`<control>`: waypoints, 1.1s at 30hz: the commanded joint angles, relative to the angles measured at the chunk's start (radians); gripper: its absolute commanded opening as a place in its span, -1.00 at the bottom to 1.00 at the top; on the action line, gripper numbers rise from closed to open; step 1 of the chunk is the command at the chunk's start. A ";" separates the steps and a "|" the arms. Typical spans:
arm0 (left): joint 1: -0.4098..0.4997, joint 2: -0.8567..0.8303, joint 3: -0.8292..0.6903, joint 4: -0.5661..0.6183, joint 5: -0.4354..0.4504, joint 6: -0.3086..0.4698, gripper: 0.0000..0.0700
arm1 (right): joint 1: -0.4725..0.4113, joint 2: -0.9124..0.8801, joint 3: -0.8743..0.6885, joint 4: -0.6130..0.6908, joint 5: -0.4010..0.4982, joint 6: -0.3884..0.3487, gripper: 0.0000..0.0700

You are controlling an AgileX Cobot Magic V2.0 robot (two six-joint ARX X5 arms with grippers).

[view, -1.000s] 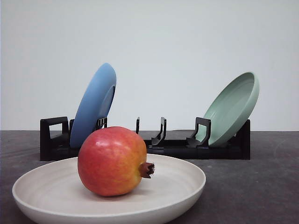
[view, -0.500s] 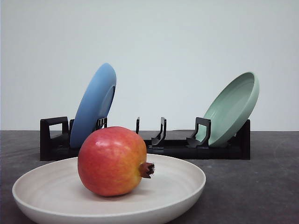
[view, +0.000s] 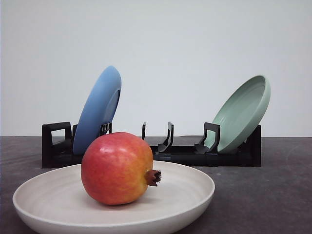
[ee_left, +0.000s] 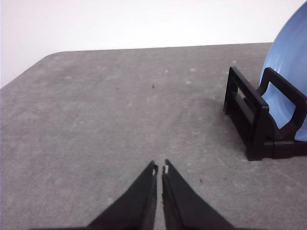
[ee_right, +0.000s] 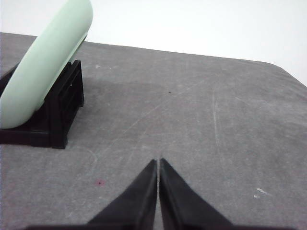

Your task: Place pomegranate in white plate

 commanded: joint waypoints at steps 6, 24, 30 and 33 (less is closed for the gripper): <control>-0.002 -0.002 -0.010 -0.005 0.004 -0.006 -1.00 | -0.002 -0.001 -0.005 0.006 0.000 0.009 -1.00; -0.002 -0.002 -0.010 -0.005 0.004 -0.007 -1.00 | -0.002 -0.001 -0.005 0.006 0.000 0.009 -1.00; -0.002 -0.002 -0.010 -0.005 0.004 -0.007 -1.00 | -0.002 -0.001 -0.005 0.006 0.000 0.009 -1.00; -0.002 -0.002 -0.010 -0.005 0.004 -0.007 -1.00 | -0.002 -0.001 -0.005 0.006 0.000 0.009 -1.00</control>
